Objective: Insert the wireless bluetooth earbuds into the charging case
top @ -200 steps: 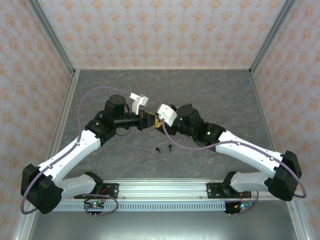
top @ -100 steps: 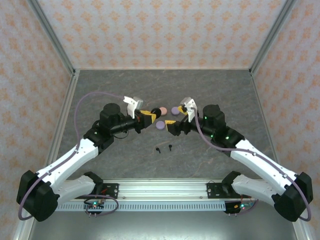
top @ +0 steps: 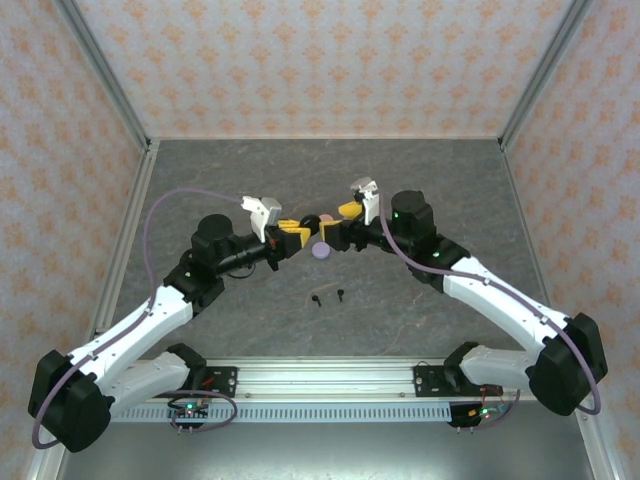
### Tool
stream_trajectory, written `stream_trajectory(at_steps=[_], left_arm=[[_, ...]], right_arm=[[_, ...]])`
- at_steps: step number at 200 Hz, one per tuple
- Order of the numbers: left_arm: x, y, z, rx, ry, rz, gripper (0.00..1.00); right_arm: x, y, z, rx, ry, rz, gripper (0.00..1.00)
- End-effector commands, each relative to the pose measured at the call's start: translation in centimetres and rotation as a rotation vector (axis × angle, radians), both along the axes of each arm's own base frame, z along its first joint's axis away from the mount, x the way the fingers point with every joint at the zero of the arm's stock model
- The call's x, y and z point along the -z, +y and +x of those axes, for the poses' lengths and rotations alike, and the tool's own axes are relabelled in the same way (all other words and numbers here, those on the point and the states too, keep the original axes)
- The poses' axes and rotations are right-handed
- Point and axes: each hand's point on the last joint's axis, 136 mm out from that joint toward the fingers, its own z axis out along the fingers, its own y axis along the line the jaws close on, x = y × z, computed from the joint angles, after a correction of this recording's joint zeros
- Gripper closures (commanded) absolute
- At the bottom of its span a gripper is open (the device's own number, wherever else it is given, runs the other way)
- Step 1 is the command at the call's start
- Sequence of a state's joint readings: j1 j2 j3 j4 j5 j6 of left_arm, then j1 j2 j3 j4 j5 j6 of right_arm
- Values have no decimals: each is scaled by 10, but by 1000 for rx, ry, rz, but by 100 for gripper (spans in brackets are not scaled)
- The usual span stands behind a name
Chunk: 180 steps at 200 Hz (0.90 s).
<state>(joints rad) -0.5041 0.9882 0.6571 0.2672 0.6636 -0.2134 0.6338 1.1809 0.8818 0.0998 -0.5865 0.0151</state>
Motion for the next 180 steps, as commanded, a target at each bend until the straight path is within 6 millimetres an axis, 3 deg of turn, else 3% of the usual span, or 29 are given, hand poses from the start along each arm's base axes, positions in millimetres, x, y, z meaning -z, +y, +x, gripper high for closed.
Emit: stream_trajectory(at_steps=[1, 91, 130, 180], left_arm=[[-13, -2, -2, 9, -75, -8, 100], [-10, -3, -3, 20, -74, 12, 100], [-9, -2, -2, 15, -71, 18, 100], [-2, 4, 0, -27, -61, 50, 100]], right_arm=[[-26, 7, 7, -11, -43, 61, 25], [-26, 2, 29, 44, -18, 42, 26], [-24, 3, 28, 30, -9, 26, 26], [-28, -14, 22, 67, -5, 16, 26]])
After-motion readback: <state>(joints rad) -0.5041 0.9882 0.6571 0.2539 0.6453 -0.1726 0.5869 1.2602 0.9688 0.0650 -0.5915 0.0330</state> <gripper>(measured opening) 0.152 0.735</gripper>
